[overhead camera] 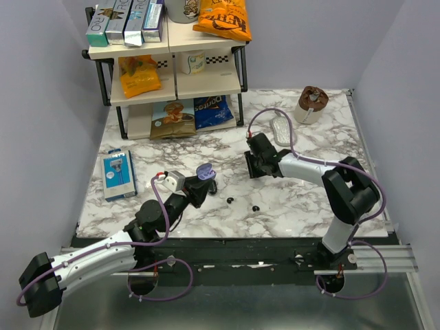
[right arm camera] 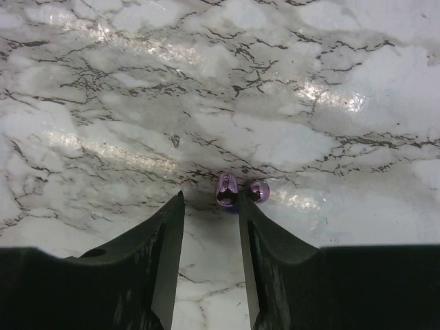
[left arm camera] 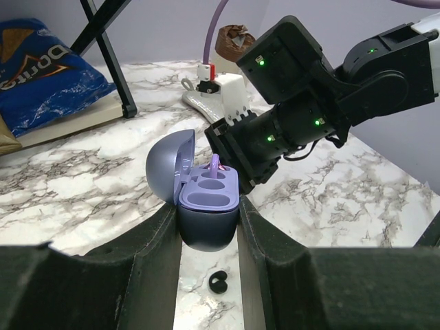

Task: Insert the wireless bluetooth earbuds into the charging case
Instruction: Adjust the earbud at the center of the board.

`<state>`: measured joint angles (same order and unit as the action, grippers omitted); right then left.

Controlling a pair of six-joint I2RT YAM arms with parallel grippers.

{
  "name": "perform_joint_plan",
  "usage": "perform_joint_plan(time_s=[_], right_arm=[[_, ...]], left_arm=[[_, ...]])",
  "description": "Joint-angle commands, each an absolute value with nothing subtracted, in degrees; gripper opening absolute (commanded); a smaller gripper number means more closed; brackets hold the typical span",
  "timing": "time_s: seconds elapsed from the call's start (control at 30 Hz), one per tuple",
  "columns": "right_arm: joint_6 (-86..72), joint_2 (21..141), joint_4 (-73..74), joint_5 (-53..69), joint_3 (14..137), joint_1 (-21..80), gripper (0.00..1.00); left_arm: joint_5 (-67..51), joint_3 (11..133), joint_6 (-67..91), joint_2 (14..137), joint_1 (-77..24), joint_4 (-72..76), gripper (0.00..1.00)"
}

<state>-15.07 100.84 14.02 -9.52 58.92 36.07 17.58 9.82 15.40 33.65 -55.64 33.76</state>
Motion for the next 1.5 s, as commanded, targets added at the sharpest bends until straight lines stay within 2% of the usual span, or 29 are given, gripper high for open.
perform_joint_plan(time_s=[0.0, 0.2, 0.5, 0.6, 0.73, 0.8, 1.1, 1.27, 1.3, 1.33, 1.47], right_arm=[[-14.5, 102.7, 13.7, -9.1, 60.6, 36.5, 0.46], [-14.2, 103.0, 14.0, -10.4, 61.3, 36.5, 0.44], [-14.4, 102.1, 14.7, -12.6, 61.3, 36.5, 0.32], [-15.1, 101.3, 15.5, -12.6, 61.5, 36.5, 0.22], [-17.5, 100.6, 18.5, -11.7, 63.5, 36.5, 0.04], [-20.3, 100.4, 20.3, -11.3, 64.8, 36.6, 0.01], [-44.3, 100.0, 20.3, -1.2, 64.0, 36.3, 0.01], [-53.2, 99.9, 18.2, -0.4, 60.6, 36.3, 0.01], [-54.0, 100.4, 18.2, -0.6, 60.6, 36.3, 0.02], [-54.1, 100.6, 18.3, -0.7, 60.7, 36.4, 0.08], [-53.0, 101.9, 19.7, -1.8, 61.7, 36.4, 0.22]], left_arm=[[18.5, 9.1, 16.1, 33.3, -56.1, 34.5, 0.00], [18.5, 9.1, 16.1, 33.2, -56.1, 34.5, 0.00], [18.6, 9.1, 16.1, 33.1, -56.1, 34.5, 0.00], [18.5, 9.2, 16.1, 33.1, -56.1, 34.4, 0.00], [18.5, 9.1, 16.3, 33.1, -56.1, 34.5, 0.00], [18.5, 9.1, 16.2, 33.1, -56.1, 34.7, 0.00], [19.0, 9.1, 16.3, 31.9, -56.2, 34.5, 0.00], [19.3, 9.1, 16.2, 30.9, -56.2, 33.8, 0.00], [19.4, 9.1, 16.2, 30.9, -56.2, 33.8, 0.00], [19.4, 9.1, 16.2, 30.8, -56.2, 33.8, 0.00], [19.4, 9.2, 16.0, 31.2, -56.3, 33.9, 0.00]])
